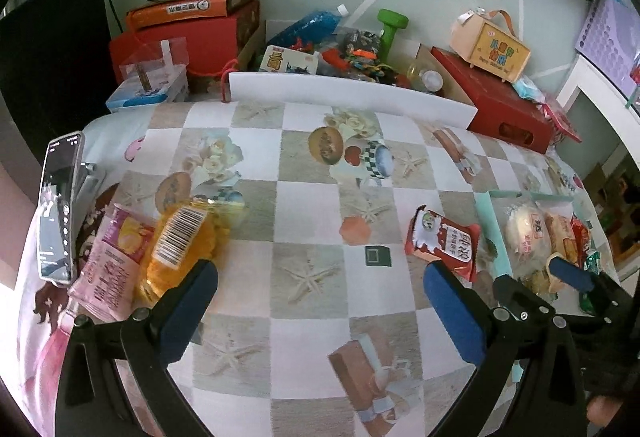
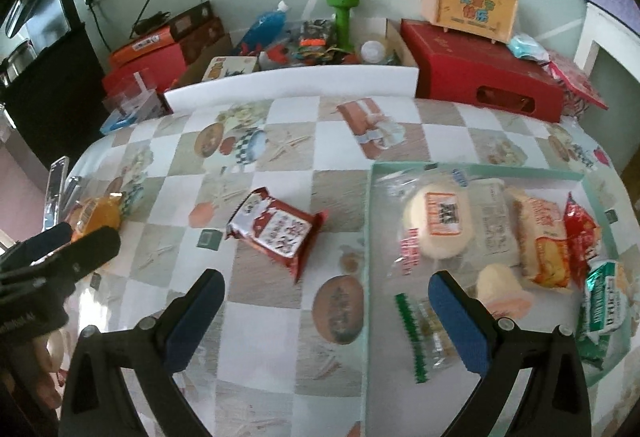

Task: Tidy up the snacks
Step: 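Reach the left tool to the pink Swiss roll while the right tool reaches the yellow bread bag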

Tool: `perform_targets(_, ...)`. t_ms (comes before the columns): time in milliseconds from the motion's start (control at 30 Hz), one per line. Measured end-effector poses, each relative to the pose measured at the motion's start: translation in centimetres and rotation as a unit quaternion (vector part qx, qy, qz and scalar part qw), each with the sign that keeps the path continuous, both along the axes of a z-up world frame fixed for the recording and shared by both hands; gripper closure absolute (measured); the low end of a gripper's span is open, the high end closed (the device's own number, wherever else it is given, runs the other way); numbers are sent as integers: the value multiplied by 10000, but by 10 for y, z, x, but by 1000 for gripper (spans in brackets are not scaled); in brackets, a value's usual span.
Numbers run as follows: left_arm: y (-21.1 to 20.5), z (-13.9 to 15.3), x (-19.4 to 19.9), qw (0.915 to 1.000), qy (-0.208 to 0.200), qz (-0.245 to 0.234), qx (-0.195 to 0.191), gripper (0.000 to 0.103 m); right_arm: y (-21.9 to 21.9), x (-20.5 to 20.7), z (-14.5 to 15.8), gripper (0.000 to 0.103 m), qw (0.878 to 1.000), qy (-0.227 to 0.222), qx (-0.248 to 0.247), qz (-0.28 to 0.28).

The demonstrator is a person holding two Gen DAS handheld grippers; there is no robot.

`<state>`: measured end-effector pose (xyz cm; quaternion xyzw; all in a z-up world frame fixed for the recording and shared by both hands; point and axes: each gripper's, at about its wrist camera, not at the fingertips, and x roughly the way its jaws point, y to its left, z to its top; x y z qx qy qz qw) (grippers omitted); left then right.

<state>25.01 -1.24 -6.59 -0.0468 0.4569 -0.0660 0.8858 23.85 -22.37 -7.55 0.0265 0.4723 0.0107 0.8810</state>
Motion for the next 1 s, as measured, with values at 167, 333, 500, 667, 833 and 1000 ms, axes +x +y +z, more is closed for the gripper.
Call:
perform_targets(167, 22, -1, 5, 9999, 47, 67, -69, 1, 12, 1, -6, 0, 9999, 102, 29, 98)
perform_targets(333, 47, -3, 10, 9997, 68, 227, -63, 1, 22, 0, -10, 0, 9997, 143, -89, 191)
perform_targets(500, 71, -4, 14, 9991, 41, 422, 72, 11, 30, 0, -13, 0, 9994, 178, -162, 264)
perform_targets(667, 100, -8, 17, 9974, 81, 711, 60, 20, 34, 0, -16, 0, 9991, 212, -221, 310)
perform_targets(833, 125, -11, 16, 9943, 106, 1061, -17, 31, 36, 0, -18, 0, 9988, 242, -247, 345)
perform_targets(1000, 136, -26, 18, 9918, 283, 1241, 108, 31, 36, 0, -19, 0, 9987, 271, -249, 361)
